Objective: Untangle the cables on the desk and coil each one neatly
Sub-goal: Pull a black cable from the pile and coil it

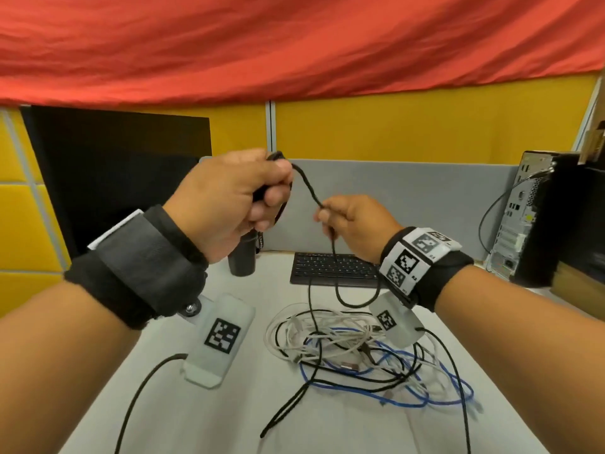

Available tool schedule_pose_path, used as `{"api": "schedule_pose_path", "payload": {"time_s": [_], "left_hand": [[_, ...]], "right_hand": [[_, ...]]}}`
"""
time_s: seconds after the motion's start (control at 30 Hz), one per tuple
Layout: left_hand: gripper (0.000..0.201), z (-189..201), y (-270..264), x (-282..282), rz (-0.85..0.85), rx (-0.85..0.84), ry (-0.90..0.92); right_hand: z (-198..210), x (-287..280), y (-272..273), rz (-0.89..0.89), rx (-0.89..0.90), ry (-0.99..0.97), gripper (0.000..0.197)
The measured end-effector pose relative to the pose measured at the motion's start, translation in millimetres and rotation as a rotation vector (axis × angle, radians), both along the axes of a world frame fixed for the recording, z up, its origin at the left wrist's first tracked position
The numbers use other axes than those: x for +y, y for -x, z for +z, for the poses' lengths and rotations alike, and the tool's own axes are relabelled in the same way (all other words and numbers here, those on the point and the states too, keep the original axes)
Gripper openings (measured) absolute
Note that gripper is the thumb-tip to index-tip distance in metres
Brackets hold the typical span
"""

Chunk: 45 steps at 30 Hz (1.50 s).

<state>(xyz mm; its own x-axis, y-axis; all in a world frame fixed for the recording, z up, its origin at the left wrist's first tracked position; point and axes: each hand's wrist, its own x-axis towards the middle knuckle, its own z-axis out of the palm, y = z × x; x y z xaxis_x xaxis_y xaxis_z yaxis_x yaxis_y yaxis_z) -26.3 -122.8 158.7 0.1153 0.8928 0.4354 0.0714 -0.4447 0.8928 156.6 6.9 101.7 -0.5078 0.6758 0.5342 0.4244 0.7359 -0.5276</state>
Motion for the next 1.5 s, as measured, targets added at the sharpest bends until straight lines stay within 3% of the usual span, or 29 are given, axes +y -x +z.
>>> {"api": "schedule_pose_path", "payload": {"time_s": [0.17,0.27,0.4,0.53,0.6,0.63,0.7,0.77,0.8,0.9,1.07,1.13,1.2,1.27,1.3,1.37,1.43,1.5], "left_hand": [[0.023,6,-7,-2,-0.239,-0.288,0.068],[0.018,15,-5,-6,-0.33,-0.384,0.04],[0.022,24,-3,-5,-0.258,-0.382,0.0],[0.018,28,-1,-4,-0.417,-0.513,0.012],[0.019,25,-3,4,-0.297,-0.496,0.038],[0.021,21,-5,9,-0.176,-0.441,0.059],[0.022,6,-11,20,0.018,-0.307,0.116],[0.02,-9,-14,25,0.073,-0.242,0.169],[0.019,-14,-14,27,0.072,-0.237,0.187],[0.021,-21,-16,29,-0.011,-0.317,0.251],[0.018,-20,-20,16,-0.451,-0.588,0.438],[0.017,-12,-22,12,-0.56,-0.677,0.375],[0.012,-6,-26,17,-0.452,-0.736,0.231],[0.013,-5,-30,29,-0.096,-0.582,0.058],[0.015,-8,-28,35,0.123,-0.385,-0.015],[0.02,-20,-20,45,0.45,0.189,-0.14],[0.021,-33,-10,49,0.526,0.727,-0.193],[0.019,-40,-3,48,0.481,0.923,-0.161]], "right_hand": [[-4,6,-5,-0.195,-0.28,0.036,0.025],[-9,13,-16,-0.27,-0.407,0.166,0.025],[-22,15,-25,-0.335,-0.465,0.173,0.024],[-27,19,-30,-0.491,-0.655,0.272,0.023],[-23,15,-29,-0.493,-0.697,0.269,0.024],[-18,12,-29,-0.452,-0.633,0.262,0.04],[-2,-3,-24,-0.257,-0.285,0.275,0.064],[18,-18,-14,0.016,0.072,0.282,0.052],[27,-23,-9,0.133,0.164,0.308,0.039],[43,-31,3,0.257,0.272,0.374,0.015],[30,-19,5,0.05,0.343,0.234,0.015],[8,-20,8,0.026,0.292,0.232,0.021],[-13,-27,13,0.085,0.139,0.224,0.022],[-21,-36,17,0.181,0.016,0.231,0.017],[-19,-39,18,0.201,-0.04,0.213,0.016],[-8,-40,15,0.176,-0.157,0.119,0.015],[5,-38,10,0.111,-0.249,-0.018,0.015],[16,-33,4,0.052,-0.249,-0.089,0.013]]}}
